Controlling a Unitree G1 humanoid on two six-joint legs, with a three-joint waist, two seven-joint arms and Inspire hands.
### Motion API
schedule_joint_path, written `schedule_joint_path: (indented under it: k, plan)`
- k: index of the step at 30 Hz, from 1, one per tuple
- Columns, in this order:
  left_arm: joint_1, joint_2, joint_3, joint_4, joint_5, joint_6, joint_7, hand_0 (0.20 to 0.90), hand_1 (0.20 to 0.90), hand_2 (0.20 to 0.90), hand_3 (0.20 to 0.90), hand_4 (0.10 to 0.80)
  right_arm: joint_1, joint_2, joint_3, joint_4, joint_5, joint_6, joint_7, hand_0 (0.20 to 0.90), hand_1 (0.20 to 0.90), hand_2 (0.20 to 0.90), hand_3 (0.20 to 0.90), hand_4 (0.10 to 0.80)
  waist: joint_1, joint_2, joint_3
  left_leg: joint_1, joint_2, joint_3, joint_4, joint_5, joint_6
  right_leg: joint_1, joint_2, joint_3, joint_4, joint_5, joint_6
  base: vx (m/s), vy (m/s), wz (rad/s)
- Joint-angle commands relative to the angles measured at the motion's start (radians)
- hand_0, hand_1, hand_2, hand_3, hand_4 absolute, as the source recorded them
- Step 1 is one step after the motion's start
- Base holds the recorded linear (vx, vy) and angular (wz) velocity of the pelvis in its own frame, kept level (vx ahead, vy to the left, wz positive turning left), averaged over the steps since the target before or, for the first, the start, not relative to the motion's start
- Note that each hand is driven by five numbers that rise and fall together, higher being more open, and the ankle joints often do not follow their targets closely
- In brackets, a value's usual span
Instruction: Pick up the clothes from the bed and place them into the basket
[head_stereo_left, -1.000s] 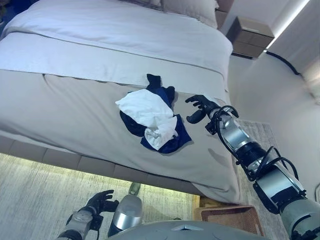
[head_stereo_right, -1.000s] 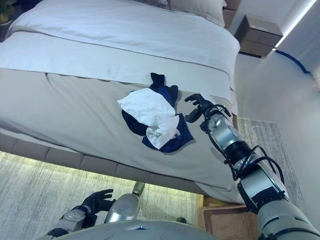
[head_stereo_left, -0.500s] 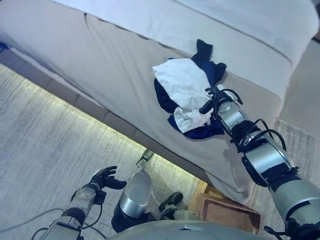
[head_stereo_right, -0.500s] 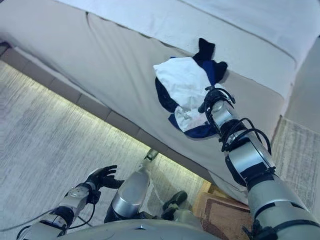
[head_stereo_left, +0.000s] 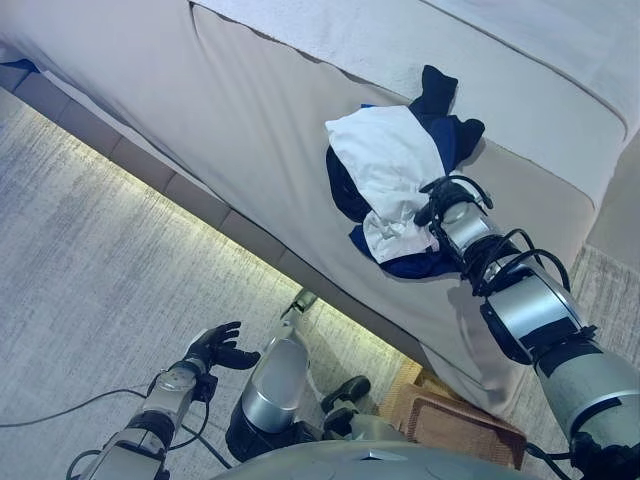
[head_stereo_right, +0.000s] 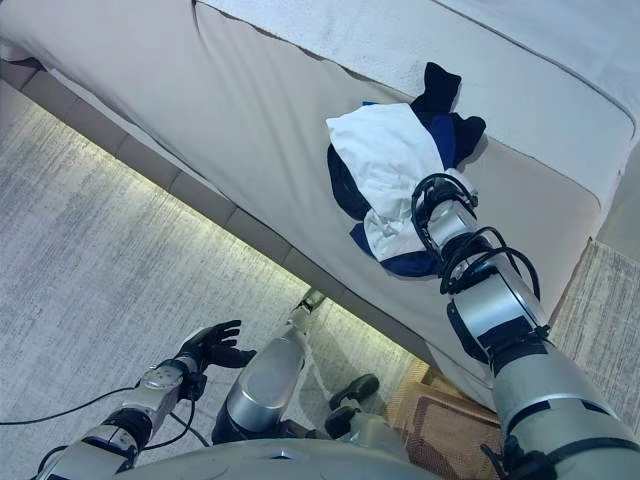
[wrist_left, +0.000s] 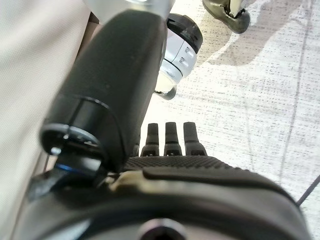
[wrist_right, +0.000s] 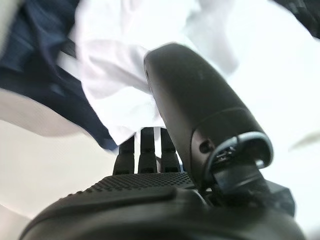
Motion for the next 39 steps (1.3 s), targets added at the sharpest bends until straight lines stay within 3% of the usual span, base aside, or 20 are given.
schedule_joint_path:
  k: [1,4,8,17,25,31,39]
  plan:
    - [0.063,-0.004,-0.061,0.001,-0.016,-0.045,0.019,0.900,0.900,0.900,0.900,0.800,-0.087,-0.065,0.005,-0.300,0.010,-0.138,-0.273,0.300,0.300,0.300,0.200,0.100,-0.022,0.029,-0.034,0.136,0.018,0.093,-0.065,-0.132,0.077,-0.087,-0.005,0.069,0.185,-0.022,-0.053,0.029,-0.003,-0.12]
    - [0.094,-0.014,-0.044,0.018,-0.008,-0.059,0.025,0.900,0.900,0.900,0.900,0.800,-0.043,-0.076,-0.062,-0.509,-0.037,-0.210,-0.374,0.300,0.300,0.300,0.200,0.100,-0.064,0.021,-0.069,0.175,0.022,0.123,-0.069,-0.153,0.084,-0.074,0.002,0.105,0.178,-0.021,-0.046,0.063,-0.006,-0.30]
    - [0.116,-0.019,-0.034,0.029,0.016,-0.056,0.017,0.900,0.900,0.900,0.900,0.800,0.004,-0.119,-0.107,-0.642,-0.038,-0.240,-0.391,0.300,0.300,0.300,0.200,0.100,-0.104,0.021,-0.128,0.204,0.020,0.156,-0.066,-0.156,0.096,-0.056,0.000,0.122,0.154,-0.005,-0.043,0.025,0.021,-0.27]
    - [0.148,-0.031,-0.038,0.040,0.078,-0.027,0.010,0.900,0.900,0.900,0.900,0.800,0.097,-0.204,-0.180,-0.776,-0.052,-0.274,-0.443,0.300,0.300,0.300,0.200,0.100,-0.181,0.027,-0.232,0.291,0.029,0.225,-0.075,-0.187,0.104,-0.006,0.012,0.165,0.119,-0.011,-0.034,0.065,-0.062,-0.24]
    - [0.168,-0.035,-0.009,0.084,0.148,0.017,-0.019,0.900,0.900,0.900,0.900,0.800,0.178,-0.349,-0.307,-0.951,-0.074,-0.295,-0.548,0.300,0.300,0.300,0.200,0.100,-0.282,0.030,-0.300,0.343,0.046,0.318,-0.084,-0.214,0.101,0.006,0.039,0.226,0.081,-0.015,-0.039,-0.026,-0.092,-0.30]
    - [0.161,-0.047,-0.002,0.111,0.174,0.025,-0.047,0.900,0.900,0.900,0.900,0.800,0.294,-0.470,-0.436,-1.045,-0.040,-0.301,-0.552,0.300,0.300,0.300,0.200,0.100,-0.384,0.044,-0.332,0.384,0.055,0.394,-0.074,-0.241,0.100,0.002,0.055,0.309,0.094,-0.034,-0.051,-0.028,-0.073,-0.45]
    - [0.131,-0.056,-0.029,0.081,0.177,0.042,-0.052,0.900,0.900,0.900,0.900,0.800,0.499,-0.479,-0.568,-1.053,-0.021,-0.300,-0.515,0.300,0.300,0.300,0.200,0.100,-0.487,0.060,-0.353,0.413,0.068,0.466,-0.076,-0.250,0.089,-0.001,0.080,0.391,0.067,-0.022,-0.060,-0.005,-0.096,-0.36]
